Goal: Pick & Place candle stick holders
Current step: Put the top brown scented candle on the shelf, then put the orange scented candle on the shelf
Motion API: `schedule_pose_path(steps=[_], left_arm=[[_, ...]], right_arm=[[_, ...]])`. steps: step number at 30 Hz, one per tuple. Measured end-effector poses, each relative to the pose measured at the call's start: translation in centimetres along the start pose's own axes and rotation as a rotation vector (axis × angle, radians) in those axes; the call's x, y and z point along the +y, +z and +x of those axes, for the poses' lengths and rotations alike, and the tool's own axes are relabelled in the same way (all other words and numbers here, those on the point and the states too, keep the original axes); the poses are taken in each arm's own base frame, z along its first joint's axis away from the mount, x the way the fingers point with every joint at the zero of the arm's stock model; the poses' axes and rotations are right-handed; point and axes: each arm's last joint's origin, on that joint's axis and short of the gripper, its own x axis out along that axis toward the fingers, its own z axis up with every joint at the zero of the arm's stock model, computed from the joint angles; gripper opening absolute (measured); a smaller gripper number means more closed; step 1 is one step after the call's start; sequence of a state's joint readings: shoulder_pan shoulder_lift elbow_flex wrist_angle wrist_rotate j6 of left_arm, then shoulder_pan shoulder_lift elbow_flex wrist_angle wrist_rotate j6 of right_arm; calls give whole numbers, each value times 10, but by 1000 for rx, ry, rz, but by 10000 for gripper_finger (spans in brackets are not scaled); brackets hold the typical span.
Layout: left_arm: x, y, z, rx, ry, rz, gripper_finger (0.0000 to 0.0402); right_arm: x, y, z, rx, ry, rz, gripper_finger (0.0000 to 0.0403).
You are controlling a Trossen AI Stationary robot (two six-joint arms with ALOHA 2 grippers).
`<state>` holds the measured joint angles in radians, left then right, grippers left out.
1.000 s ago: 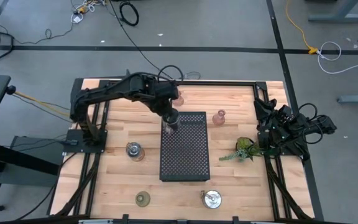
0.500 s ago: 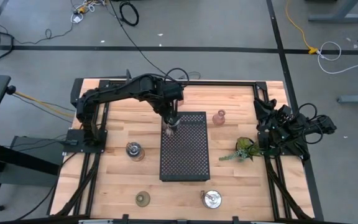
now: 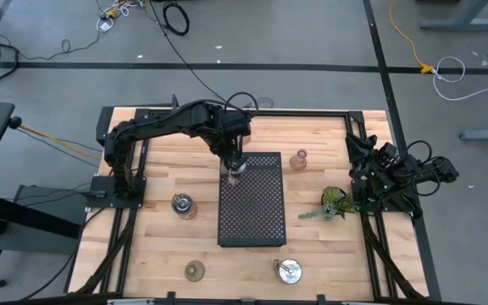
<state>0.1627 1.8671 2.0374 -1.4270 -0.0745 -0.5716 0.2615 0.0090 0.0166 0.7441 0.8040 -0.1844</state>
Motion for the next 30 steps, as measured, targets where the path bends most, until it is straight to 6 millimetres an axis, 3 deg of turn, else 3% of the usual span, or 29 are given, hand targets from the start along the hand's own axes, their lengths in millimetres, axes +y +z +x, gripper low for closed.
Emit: schedule_pose_path(steps=[14,20,25,30], left_arm=[[1,2,-3,-23,-10,37,39],[16,-2,-28,-90,-15,14,39],[18,-24,-50,-38,-6,-78,39],[-10,-57,-50,52,-24,-67,39]], right_arm=[[0,0,0,0,0,0,94],[0,0,0,0,0,0,94],[0,0,0,0,0,-1,94],[0,0,0,0,0,0,94]])
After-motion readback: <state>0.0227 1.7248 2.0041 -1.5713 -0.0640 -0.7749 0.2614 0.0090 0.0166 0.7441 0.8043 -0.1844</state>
